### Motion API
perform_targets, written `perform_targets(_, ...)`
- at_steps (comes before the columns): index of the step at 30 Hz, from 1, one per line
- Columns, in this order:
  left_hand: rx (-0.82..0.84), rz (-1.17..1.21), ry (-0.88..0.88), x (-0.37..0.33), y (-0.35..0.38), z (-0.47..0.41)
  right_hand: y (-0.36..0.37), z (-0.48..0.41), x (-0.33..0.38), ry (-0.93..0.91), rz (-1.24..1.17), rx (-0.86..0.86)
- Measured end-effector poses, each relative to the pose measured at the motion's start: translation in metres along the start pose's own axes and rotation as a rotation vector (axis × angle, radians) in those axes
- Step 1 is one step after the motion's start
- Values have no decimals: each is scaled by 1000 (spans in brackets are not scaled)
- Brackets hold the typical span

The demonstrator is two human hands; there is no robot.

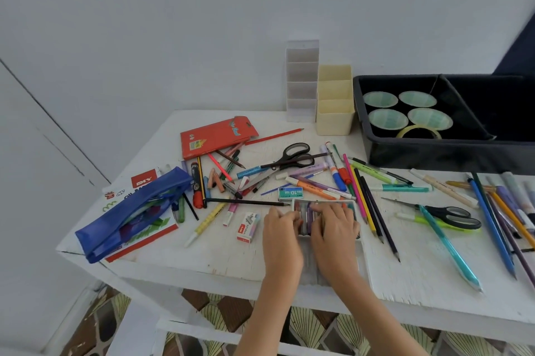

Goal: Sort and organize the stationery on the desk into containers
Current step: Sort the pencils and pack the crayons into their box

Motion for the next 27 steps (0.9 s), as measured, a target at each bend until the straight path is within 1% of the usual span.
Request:
perform_targets(3,-9,38,9,-1,-3,1,2,0,-1,-3,26,12)
perform_targets(6,-69,106,22,2,-13,2,0,-1,0,-6,61,18)
perform_targets(9,-130,160,6,12,-27,0,0,-8,9,4,150,65)
perform_targets(11,-178,200,-25,22,-39,-4,2,-16,22,6,80,77)
perform_targets(13,-223,218,-50,31,-53,-10,9,-23,40,-36,-65,99)
perform_targets(16,-287,224,-73,47,-74,-24,29,-31,70,-95,-220,197)
perform_targets(20,-344,228,-131,66,-102,-52,60,-45,104,-160,-270,263)
perform_targets(24,-396,238,-171,86,-124,-79,92,-63,129,-174,-221,307)
perform_targets(25,-401,240,-183,91,-127,-84,100,-66,134,-191,-178,306)
perform_targets(27,-403,244,-200,100,-131,-94,117,-71,141,-203,-12,327)
Point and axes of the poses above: each hand's wrist, its own z-axis away from the middle knuckle, its own y-axis out of the palm, x = y × z, the point moved 3 cm from there along -z, towards the middle knuckle, and after that the axes turned 2 degrees about -x, right-handed, at the moved point
